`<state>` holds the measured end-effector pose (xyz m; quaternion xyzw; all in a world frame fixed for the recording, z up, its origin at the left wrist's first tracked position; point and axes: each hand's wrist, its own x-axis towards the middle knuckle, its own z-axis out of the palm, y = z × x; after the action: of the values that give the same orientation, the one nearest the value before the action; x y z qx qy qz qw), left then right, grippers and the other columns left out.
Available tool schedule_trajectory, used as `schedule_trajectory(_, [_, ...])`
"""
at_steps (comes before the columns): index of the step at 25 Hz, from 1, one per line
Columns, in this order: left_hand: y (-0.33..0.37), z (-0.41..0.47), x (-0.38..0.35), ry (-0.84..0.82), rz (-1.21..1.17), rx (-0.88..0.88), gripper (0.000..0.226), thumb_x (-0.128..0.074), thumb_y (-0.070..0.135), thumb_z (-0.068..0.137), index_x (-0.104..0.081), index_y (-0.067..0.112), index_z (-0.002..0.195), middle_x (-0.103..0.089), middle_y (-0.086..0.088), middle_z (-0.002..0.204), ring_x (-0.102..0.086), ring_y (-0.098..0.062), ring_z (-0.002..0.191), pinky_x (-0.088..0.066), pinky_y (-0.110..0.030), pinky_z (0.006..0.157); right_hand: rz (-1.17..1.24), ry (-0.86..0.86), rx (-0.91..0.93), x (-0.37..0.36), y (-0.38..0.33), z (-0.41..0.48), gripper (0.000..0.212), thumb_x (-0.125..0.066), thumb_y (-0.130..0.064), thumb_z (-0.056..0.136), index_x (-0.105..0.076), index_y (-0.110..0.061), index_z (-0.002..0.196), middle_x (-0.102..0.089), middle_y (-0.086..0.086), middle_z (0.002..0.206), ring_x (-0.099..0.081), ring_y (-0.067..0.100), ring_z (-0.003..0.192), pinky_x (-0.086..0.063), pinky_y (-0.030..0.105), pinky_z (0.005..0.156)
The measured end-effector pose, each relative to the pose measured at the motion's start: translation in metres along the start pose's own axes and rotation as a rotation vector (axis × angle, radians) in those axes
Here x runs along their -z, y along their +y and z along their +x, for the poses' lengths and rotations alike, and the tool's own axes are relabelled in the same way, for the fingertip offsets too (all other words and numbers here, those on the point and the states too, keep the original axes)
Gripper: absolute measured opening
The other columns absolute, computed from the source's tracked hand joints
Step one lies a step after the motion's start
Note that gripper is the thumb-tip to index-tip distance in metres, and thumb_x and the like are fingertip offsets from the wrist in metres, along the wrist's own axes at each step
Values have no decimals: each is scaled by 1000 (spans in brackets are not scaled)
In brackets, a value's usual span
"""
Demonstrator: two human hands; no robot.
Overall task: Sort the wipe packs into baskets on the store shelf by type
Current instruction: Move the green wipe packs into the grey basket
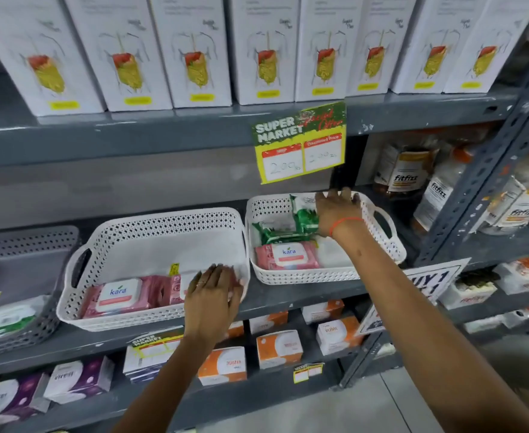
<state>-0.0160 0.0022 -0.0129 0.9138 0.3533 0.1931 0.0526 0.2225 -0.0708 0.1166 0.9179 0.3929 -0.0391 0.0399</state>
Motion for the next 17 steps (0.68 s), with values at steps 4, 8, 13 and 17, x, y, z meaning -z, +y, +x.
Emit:
schedule_trajectory(4, [-65,-18,21,32,90,137,68,-20,46,91,-55,-1,125,-59,-21,127,-53,-34,122,-33,-50,106,109,107,214,8,-87,-16,85,-75,-41,68,-37,-10,137,-42,20,141,-32,39,134,-28,46,115])
schedule_trajectory(8, [-150,-43,51,84,132,322,77,-12,53,89,-49,0,131,-50,-21,137,-42,-34,131,-22,-51,112,225,159,420,-1,-194,-25,78,-75,-48,63,-50,-11,127,-52,21,128,-45,37,120,-38,43,105])
schedule_trajectory(13, [-228,-73,75,85,163,342,74,-9,52,90,-37,6,140,-32,-13,150,-29,-28,139,-14,-51,114,261,182,597,-15,-310,-38,83,-73,-53,66,-48,-9,132,-50,22,126,-46,41,113,-40,44,100])
schedule_trajectory(17, [-286,-105,88,172,163,538,81,1,59,90,-27,6,144,-29,-12,152,-25,-26,141,-11,-45,117,321,126,700,-28,-396,-45,80,-74,-51,68,-47,-11,132,-44,23,132,-42,43,120,-40,47,105])
